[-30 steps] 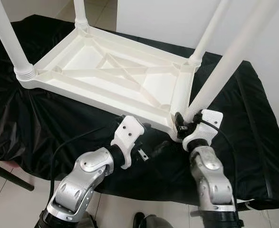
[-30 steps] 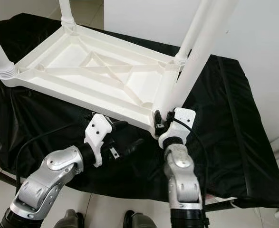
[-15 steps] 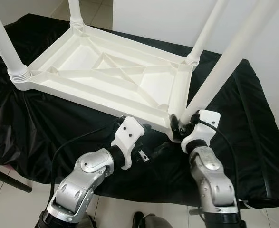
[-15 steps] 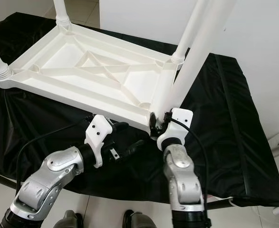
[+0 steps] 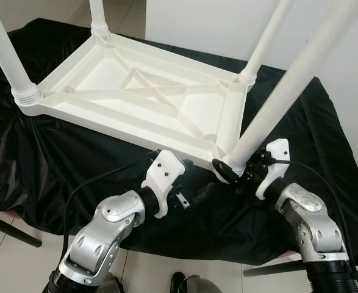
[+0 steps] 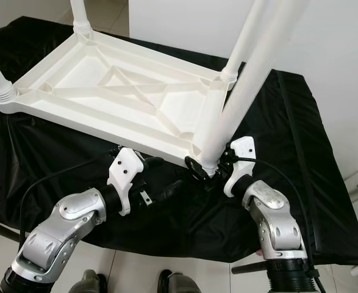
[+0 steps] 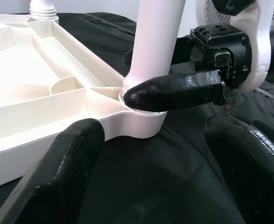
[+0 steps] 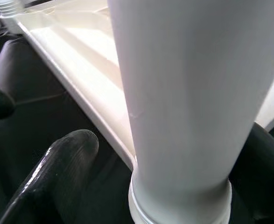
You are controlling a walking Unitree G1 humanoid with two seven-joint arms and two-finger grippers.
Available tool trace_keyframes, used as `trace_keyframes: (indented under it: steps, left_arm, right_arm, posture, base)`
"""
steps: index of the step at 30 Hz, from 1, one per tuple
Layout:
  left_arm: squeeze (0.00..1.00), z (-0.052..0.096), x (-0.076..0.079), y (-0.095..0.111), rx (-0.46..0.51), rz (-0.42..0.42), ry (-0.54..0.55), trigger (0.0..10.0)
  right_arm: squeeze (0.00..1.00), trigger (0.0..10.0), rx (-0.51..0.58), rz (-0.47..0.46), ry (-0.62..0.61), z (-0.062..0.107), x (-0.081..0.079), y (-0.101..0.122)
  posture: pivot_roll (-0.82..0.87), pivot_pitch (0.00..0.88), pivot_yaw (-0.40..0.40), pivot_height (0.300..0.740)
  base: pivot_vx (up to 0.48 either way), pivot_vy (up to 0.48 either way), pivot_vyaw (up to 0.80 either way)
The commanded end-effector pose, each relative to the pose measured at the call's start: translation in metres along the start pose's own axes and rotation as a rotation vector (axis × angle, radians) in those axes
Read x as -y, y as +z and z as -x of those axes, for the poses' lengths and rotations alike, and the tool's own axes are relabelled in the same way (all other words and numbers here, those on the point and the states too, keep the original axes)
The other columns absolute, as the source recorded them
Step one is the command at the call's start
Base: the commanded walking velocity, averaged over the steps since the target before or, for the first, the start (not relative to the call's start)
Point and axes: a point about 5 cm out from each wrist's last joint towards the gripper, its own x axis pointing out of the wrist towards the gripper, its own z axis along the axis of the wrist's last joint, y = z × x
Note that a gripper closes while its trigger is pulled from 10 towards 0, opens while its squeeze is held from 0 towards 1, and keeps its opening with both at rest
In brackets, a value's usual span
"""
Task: Building children table
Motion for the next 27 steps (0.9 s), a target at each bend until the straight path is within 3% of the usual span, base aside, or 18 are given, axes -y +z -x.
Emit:
trace_keyframes:
  steps: [1,8,9,10,12,13,23,27]
  left_arm:
    - [0.00,-0.001,0.001,0.001,0.002,-0.011,0.005,10.0]
    - [0.00,-0.001,0.000,0.002,0.002,-0.021,0.006,10.0]
    - [0.00,-0.001,-0.001,0.002,0.002,-0.023,0.006,10.0]
    - [0.00,-0.001,-0.001,0.002,0.003,-0.023,0.008,10.0]
    - [0.00,-0.001,-0.001,0.002,0.003,-0.023,0.009,10.0]
    - [0.00,-0.001,-0.001,0.002,0.003,-0.021,0.012,10.0]
    - [0.00,0.001,0.000,0.000,0.000,-0.016,0.025,10.0]
    - [0.00,0.001,0.001,0.000,-0.001,-0.011,0.026,10.0]
  right_arm:
    - [0.00,10.0,-0.011,0.002,0.056,-0.002,0.002,-0.006]
    - [0.00,10.0,-0.041,0.028,0.111,-0.014,0.015,-0.015]
    - [0.00,9.2,-0.041,0.021,0.115,-0.017,0.015,-0.017]
    - [0.00,4.2,-0.041,0.016,0.123,-0.018,0.014,-0.019]
    - [0.00,4.2,-0.039,0.013,0.132,-0.019,0.014,-0.021]
    - [0.00,0.0,-0.037,-0.005,0.127,-0.020,0.013,-0.024]
    - [0.00,0.0,-0.019,-0.061,0.110,-0.016,0.014,-0.031]
    - [0.00,0.0,0.012,-0.111,-0.009,-0.009,0.016,-0.031]
  posture:
    - [0.07,0.127,-0.120,0.740]
    - [0.08,0.111,-0.116,0.740]
    - [0.08,0.111,-0.116,0.740]
    - [0.08,0.112,-0.119,0.740]
    - [0.08,0.112,-0.119,0.740]
    - [0.09,0.113,-0.122,0.740]
    - [0.09,0.120,-0.127,0.740]
    - [0.08,0.136,-0.134,0.740]
  base:
    - [0.000,0.000,0.00]
    - [0.000,0.000,0.00]
    - [0.000,0.000,0.00]
    - [0.000,0.000,0.00]
    - [0.000,0.000,0.00]
    - [0.000,0.000,0.00]
    - [0.000,0.000,0.00]
    - [0.000,0.000,0.00]
